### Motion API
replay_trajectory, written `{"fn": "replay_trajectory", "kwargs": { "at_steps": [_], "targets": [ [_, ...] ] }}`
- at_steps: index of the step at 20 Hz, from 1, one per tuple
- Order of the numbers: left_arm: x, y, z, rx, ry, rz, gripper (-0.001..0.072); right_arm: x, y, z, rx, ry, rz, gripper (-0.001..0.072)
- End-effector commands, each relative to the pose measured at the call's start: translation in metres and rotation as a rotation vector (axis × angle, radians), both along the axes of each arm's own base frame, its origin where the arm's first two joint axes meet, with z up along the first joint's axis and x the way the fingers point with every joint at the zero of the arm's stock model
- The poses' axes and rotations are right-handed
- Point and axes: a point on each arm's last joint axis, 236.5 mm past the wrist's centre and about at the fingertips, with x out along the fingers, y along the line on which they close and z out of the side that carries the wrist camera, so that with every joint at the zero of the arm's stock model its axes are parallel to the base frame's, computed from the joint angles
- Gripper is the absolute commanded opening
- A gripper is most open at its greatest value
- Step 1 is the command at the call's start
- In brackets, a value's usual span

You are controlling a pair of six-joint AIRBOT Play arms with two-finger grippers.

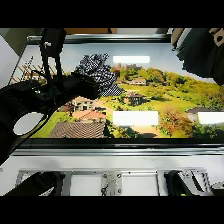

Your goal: Fold the clothes and pants, and hang the long-sleeved shirts on hangers.

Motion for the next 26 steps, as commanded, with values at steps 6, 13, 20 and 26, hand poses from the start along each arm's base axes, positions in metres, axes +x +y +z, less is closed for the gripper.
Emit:
{"fn": "replay_trajectory", "kwargs": {
  "at_steps": [6,13,20,26],
  "targets": [
    [-0.002,0.002,-0.005,0.014,0.019,0.003,0.0013,0.190,0.195,-0.072,-0.275,0.451,0.964,0.0653],
    [-0.009,0.010,-0.021,0.062,0.086,0.015,0.0013,0.222,0.419,-0.205,-0.450,0.879,1.680,0.0587],
    [-0.010,0.011,-0.022,0.066,0.091,0.016,0.0013,0.174,0.531,-0.364,-0.569,1.354,1.943,0.0587],
    [-0.010,0.011,-0.023,0.065,0.092,0.015,0.0013,0.166,0.535,-0.412,-0.439,1.475,1.993,0.0587]
  ]
}}
